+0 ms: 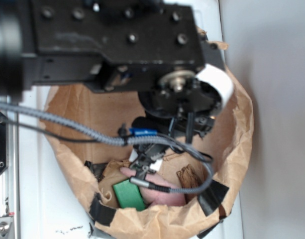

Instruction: Grab the blue block.

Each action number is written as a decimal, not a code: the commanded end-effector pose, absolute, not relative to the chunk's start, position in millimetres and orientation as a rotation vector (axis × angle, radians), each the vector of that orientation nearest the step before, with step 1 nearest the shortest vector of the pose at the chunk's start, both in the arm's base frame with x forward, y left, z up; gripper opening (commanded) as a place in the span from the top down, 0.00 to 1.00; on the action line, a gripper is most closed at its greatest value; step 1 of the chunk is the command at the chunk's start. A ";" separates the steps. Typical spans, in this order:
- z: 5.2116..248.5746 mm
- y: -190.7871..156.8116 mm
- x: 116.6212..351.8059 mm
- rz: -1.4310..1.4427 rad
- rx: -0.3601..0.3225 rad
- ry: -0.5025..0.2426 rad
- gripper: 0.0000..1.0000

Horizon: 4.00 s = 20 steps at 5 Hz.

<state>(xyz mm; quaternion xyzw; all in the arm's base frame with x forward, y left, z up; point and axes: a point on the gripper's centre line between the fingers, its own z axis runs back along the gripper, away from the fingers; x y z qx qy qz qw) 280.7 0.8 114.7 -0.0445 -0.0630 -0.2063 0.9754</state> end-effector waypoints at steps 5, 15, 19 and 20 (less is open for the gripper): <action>65.3 16.3 332.0 -0.813 0.079 -0.108 0.00; 46.6 35.5 299.3 -0.851 0.133 -0.053 0.00; 73.2 24.9 303.3 -0.800 0.135 -0.115 1.00; 116.8 15.4 284.3 -0.788 0.122 -0.137 1.00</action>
